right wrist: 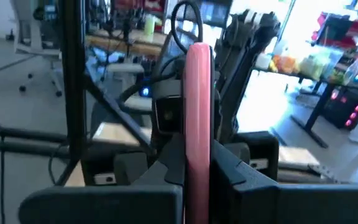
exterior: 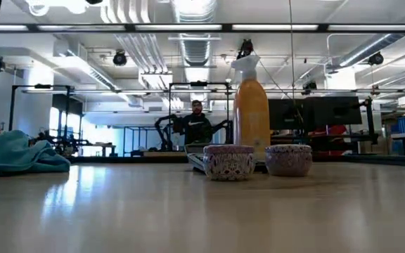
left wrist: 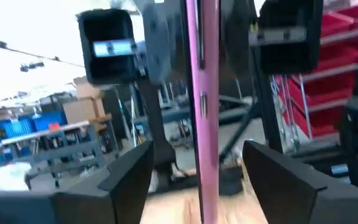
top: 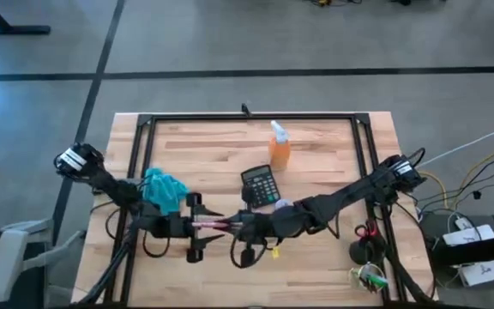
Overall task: Apply microfiber cloth
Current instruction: Spray the back and front of the pink cellphone using the orange spray bottle
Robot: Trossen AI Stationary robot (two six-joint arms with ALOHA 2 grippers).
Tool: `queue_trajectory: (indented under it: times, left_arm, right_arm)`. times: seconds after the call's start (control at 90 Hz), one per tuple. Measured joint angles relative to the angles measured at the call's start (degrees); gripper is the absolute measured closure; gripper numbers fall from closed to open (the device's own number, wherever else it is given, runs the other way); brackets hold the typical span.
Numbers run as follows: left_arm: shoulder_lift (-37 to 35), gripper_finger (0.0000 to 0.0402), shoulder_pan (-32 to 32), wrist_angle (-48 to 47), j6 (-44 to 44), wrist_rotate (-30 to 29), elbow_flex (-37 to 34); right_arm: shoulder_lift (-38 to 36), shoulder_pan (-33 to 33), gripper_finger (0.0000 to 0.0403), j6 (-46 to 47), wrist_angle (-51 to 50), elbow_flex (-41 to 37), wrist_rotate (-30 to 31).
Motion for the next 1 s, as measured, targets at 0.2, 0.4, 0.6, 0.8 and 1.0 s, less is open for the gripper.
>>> queue_trajectory:
  times: [0.2,0.4,0.6,0.8,1.0]
  left_arm:
    - [-0.4,0.0195,0.1,-0.2,-0.3,0.2,0.0]
    - [-0.5,0.0259,0.4,1.4,-1.8,0.3,0.1]
    - [-0.5,0.0341,0.9,1.0,-3.2,0.4,0.5]
    - [-0.5,0.0389,0.9,0.2,-4.7,1.2,0.4]
    - [-0.5,0.0392,0.9,-4.5,-8.5,-0.4,0.6]
  right_arm:
    - [0.0,-0.4,0.0397,-2.7,6.1,0.1,-3.2]
    - [1.4,-1.3,0.0394,-2.7,7.3,0.1,-3.1]
    - [2.4,-1.9,0.0393,-2.9,8.6,0.1,-2.9]
    - [2.4,-1.8,0.0387,-2.2,9.0,0.1,-2.9]
    - [1.9,-1.8,0.0349,2.9,4.3,0.9,-2.6]
